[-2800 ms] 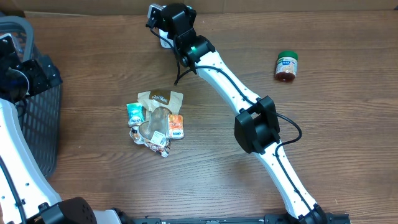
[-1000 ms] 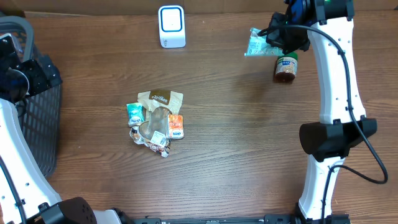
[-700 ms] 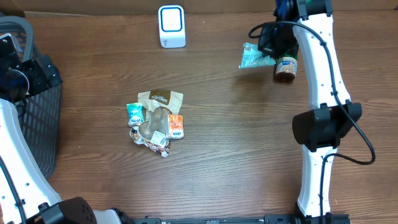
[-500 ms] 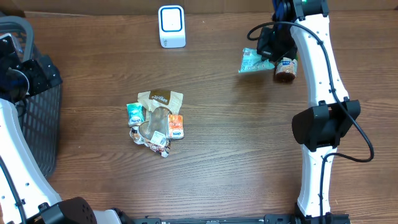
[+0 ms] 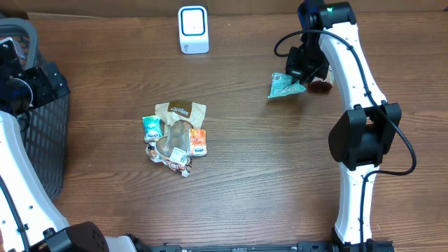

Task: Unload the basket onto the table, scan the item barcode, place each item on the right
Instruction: 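Carry the wipes packet right and release it beside the jar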

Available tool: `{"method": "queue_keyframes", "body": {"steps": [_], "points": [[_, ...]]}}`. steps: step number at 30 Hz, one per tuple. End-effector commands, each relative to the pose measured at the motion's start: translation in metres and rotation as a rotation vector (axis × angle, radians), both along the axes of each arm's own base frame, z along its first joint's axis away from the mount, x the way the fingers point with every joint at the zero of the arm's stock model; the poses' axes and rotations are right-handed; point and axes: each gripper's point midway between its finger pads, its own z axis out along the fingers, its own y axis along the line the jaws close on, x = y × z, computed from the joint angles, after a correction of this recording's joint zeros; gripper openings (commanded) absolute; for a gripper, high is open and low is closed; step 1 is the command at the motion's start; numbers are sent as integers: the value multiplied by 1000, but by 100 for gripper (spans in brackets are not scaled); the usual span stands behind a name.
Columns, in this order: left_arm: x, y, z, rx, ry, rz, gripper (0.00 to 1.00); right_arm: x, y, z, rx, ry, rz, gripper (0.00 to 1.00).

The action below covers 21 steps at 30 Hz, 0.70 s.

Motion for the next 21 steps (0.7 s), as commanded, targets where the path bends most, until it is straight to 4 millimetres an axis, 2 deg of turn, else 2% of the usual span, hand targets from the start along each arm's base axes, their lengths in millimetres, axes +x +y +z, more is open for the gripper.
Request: {"method": "queue_keyframes", "body": {"steps": [1, 5, 9, 10, 19, 21], "points": [[2, -1, 10, 0, -29, 1, 99, -1, -3, -7, 4, 11, -13, 4], [2, -1, 10, 0, -29, 1, 100, -1, -13, -21, 2, 28, -34, 4], [2, -1, 10, 0, -29, 1, 100, -7, -33, -43, -28, 67, -67, 4], [2, -1, 10, 0, -29, 1, 100, -11, -44, -50, -58, 83, -79, 4], [2, -1, 10, 0, -29, 1, 99, -27, -92, -55, -91, 155, -173, 4], [2, -1, 10, 0, -29, 1, 100, -29, -98, -54, -90, 165, -186, 13]]}}
